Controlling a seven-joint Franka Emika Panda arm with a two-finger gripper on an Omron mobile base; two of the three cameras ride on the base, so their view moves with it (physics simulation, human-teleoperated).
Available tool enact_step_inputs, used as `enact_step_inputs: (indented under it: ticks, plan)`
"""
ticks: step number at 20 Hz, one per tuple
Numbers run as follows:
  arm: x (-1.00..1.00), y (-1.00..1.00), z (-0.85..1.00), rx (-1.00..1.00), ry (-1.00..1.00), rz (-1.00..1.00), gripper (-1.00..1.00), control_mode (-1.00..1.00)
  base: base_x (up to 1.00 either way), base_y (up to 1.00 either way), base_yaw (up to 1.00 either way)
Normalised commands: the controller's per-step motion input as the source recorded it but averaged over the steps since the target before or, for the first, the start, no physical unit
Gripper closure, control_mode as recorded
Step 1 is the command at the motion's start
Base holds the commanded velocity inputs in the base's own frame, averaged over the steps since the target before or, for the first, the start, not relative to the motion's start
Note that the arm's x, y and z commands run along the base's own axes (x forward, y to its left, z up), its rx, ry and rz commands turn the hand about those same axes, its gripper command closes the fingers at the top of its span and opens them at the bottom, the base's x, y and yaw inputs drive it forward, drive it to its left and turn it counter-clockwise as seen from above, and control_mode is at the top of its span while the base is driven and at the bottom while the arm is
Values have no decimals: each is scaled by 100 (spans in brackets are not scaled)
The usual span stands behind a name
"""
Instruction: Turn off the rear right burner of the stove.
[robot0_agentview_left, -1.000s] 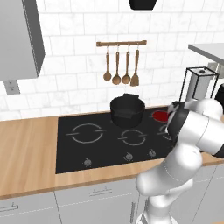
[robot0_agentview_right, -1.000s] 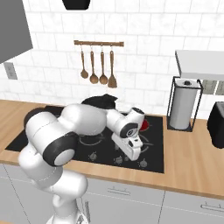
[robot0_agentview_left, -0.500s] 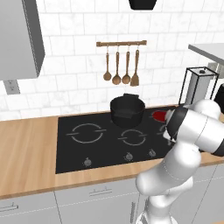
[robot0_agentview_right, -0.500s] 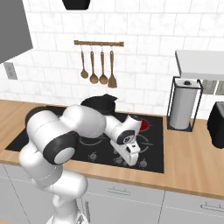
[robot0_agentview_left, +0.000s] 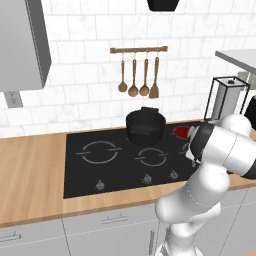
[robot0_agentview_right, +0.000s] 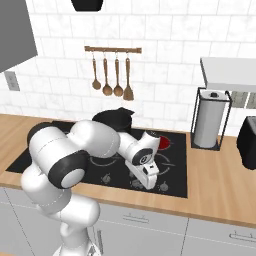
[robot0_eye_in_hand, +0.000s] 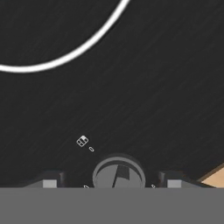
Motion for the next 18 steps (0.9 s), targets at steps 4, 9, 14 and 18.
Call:
enact_step_inputs:
  ticks: [4, 9, 14, 18]
  plan:
    - [0, 0, 0, 0, 0, 0, 100, -100, 0, 0, 0]
    - [0, 0, 0, 0, 6, -10, 100, -100, 0, 0, 0]
    - [0, 9, 0, 0, 16, -32, 100, -100, 0, 0, 0]
    - [0, 27, -7, 0, 24, -48, 100, -100, 0, 0, 0]
